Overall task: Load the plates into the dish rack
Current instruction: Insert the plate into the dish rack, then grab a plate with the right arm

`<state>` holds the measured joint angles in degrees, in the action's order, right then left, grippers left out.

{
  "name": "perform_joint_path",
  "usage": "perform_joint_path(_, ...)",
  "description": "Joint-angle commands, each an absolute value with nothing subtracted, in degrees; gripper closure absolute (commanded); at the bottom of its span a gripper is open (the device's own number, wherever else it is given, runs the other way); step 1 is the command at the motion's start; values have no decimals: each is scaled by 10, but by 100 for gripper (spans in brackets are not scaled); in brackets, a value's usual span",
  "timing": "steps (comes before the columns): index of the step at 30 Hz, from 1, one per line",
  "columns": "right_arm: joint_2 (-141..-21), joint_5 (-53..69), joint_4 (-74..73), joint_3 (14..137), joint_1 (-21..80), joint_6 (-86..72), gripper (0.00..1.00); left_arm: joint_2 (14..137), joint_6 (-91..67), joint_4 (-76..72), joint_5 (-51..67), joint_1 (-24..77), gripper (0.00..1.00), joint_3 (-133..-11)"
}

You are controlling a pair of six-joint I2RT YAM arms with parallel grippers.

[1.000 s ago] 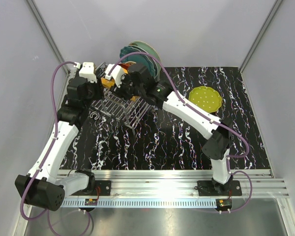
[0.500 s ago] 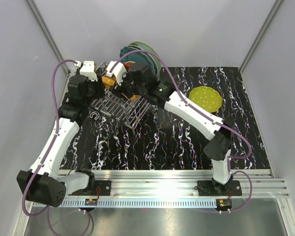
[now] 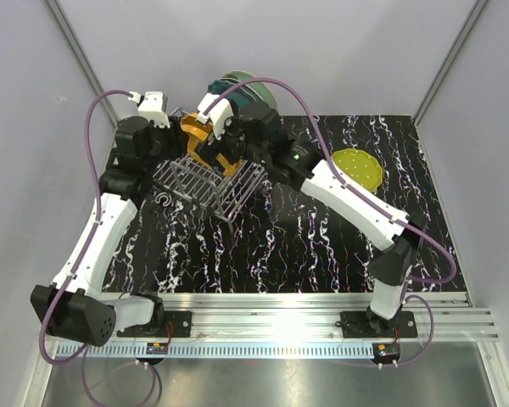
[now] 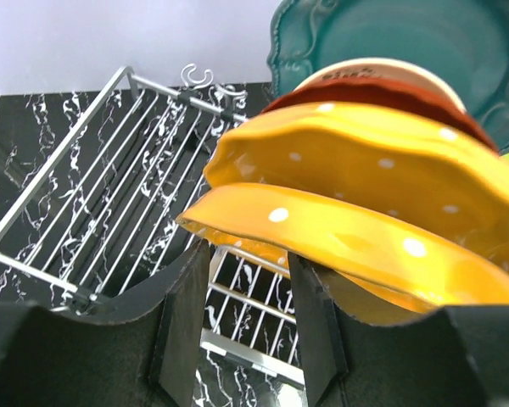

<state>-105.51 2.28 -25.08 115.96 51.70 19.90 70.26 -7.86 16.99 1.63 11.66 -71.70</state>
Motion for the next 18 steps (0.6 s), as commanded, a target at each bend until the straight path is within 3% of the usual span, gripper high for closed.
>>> perform_joint_path(1, -998, 7, -219, 1144, 519, 183, 4, 713, -93, 149, 42, 114, 55, -754)
perform_joint_path(18, -760, -57, -130, 905, 512, 99, 4, 731, -134, 149, 77, 114, 55, -763)
